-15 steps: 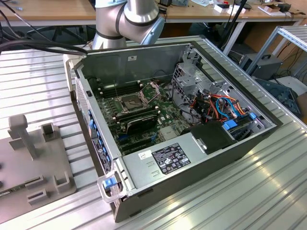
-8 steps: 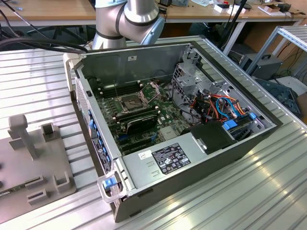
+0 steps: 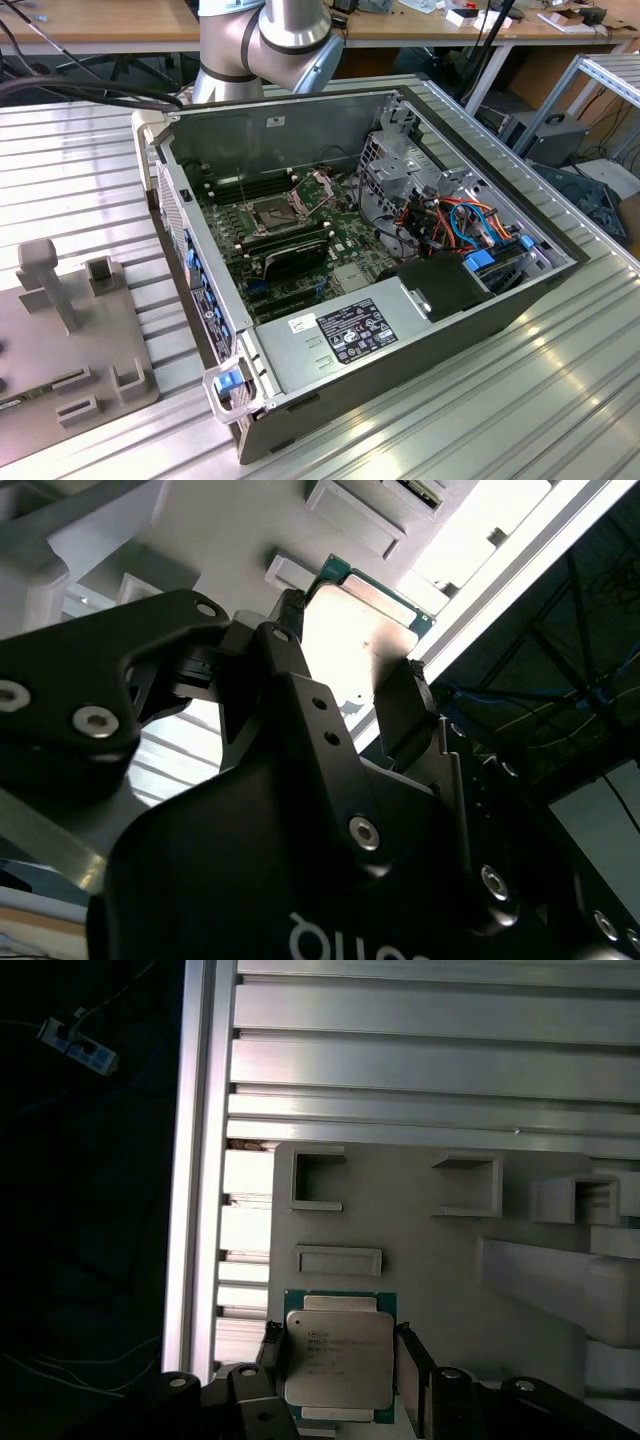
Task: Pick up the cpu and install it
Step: 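Pick up the cpu and move it towards the insertion slot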
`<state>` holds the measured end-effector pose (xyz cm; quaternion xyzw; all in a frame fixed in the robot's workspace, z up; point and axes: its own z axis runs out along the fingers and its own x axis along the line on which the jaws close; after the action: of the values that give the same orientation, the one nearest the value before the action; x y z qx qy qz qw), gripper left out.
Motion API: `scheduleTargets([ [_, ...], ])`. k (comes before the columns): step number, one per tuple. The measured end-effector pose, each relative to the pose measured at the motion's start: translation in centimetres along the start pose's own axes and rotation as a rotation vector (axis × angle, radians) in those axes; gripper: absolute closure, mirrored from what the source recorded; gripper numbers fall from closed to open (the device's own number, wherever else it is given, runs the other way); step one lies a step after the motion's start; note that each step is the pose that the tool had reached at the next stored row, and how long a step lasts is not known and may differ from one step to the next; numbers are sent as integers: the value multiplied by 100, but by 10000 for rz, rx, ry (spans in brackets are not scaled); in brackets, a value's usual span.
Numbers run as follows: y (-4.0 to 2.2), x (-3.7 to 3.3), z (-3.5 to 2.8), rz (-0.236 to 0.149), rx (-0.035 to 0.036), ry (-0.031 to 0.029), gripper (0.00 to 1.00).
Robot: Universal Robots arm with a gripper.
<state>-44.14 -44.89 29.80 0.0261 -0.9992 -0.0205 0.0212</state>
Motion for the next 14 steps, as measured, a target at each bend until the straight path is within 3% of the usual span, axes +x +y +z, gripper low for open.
scheduleTargets([
  [14, 4, 4, -91, 0, 1, 1, 47],
])
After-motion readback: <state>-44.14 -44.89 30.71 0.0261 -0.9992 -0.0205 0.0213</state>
